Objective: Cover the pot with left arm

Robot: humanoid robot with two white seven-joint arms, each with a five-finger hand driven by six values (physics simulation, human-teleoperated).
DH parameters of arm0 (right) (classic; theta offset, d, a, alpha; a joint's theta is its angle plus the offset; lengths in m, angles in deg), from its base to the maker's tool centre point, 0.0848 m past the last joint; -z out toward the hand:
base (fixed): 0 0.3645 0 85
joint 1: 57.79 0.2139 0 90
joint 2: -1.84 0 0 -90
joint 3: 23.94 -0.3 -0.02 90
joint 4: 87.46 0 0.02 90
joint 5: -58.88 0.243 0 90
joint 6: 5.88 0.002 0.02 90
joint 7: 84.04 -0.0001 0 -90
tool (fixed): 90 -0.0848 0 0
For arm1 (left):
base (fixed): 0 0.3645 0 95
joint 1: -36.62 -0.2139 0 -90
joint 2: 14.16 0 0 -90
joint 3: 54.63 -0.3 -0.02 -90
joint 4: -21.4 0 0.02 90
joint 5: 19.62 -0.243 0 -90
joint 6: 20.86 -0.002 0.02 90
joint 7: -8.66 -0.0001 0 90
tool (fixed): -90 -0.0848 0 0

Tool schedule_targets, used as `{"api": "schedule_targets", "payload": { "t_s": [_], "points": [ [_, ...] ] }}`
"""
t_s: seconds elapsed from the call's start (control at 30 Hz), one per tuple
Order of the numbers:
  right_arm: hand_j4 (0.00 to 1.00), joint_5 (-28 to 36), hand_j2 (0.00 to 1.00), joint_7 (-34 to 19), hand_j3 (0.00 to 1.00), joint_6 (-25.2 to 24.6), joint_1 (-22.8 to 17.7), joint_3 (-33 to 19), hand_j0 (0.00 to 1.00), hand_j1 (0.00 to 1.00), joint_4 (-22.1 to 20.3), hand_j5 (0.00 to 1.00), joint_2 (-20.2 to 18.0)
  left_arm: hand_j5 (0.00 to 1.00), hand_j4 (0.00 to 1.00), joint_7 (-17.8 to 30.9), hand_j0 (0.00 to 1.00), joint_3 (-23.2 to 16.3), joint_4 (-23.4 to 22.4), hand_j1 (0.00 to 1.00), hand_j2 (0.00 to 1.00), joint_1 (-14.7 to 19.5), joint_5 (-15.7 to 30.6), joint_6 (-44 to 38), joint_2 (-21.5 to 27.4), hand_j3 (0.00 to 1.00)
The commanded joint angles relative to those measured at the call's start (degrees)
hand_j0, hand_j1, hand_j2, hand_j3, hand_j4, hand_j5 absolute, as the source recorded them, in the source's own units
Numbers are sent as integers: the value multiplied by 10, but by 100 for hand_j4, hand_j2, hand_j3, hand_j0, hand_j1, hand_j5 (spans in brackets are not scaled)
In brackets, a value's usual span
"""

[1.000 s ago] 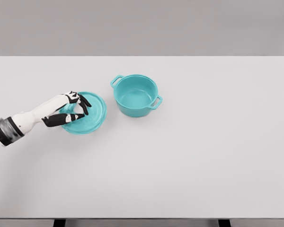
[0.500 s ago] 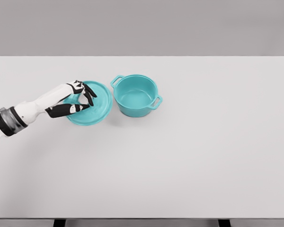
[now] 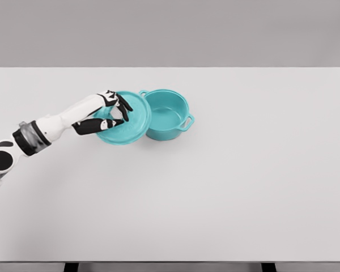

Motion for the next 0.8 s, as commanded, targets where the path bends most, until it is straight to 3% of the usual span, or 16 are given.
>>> {"api": "schedule_targets", "payload": {
  "t_s": [0.0, 0.4, 0.5, 0.77],
  "points": [
    [100, 0, 100, 0, 100, 1, 0, 0, 100, 100, 0, 100, 0, 38, 38, 0, 38, -3, -7, 38, 38, 1, -7, -6, -17, 38],
    [100, 0, 100, 0, 100, 0, 0, 0, 100, 100, 0, 100, 0, 38, 38, 1, 38, -15, -30, 38, 38, 31, -9, -15, -54, 38],
    [100, 0, 100, 0, 100, 0, 0, 0, 100, 100, 0, 100, 0, 38, 38, 3, 38, -35, -51, 38, 38, 52, -9, -18, -64, 38],
    [100, 0, 100, 0, 100, 0, 0, 0, 100, 100, 0, 100, 0, 39, 39, 14, 39, -45, -80, 39, 39, 73, -9, -29, -95, 39]
  ]
}}
